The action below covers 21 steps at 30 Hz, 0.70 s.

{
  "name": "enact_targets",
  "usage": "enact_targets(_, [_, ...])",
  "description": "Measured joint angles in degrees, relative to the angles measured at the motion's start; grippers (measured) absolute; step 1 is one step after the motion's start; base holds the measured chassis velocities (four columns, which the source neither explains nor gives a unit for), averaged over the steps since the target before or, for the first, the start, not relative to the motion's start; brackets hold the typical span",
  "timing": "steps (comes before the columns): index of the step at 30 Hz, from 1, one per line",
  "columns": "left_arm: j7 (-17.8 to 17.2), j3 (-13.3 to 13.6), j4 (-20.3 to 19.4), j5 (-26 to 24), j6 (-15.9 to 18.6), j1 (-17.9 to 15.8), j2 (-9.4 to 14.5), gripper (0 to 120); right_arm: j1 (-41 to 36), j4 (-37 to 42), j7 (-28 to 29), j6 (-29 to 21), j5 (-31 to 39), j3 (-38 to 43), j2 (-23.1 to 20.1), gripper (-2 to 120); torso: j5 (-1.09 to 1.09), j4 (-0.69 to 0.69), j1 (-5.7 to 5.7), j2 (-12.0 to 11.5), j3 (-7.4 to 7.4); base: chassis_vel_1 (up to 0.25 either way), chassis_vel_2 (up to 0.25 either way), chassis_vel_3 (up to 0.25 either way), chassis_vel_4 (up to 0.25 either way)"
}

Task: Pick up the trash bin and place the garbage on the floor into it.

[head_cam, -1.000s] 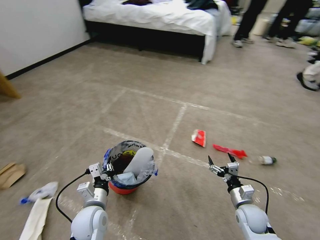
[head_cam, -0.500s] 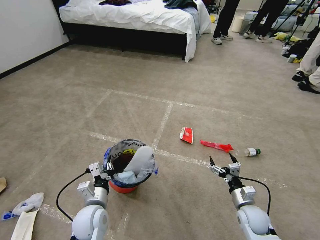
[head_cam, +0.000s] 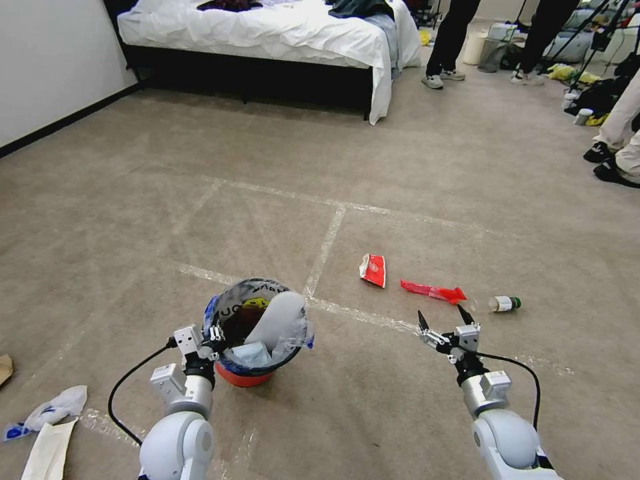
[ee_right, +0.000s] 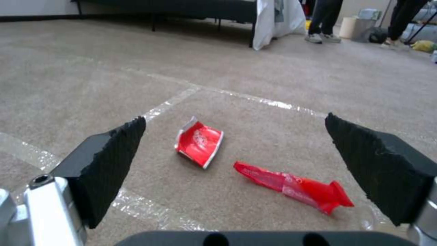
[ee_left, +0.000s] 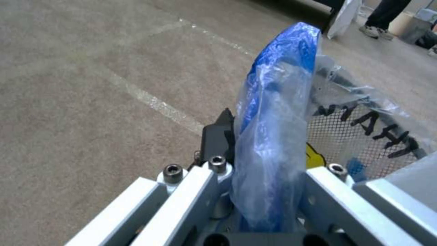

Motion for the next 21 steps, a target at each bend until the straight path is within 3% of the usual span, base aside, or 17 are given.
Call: enact_targets(21, [-0.04, 0.24, 0.14, 0.56, -0.43, 0.19, -0.21, 4, -0.17, 0.01, -0.09, 0.21, -0.18, -0.5, -0.16, 100, 0.0, 0.0, 0.0, 0.0, 0.0, 0.0, 0.0, 0.0, 0.0])
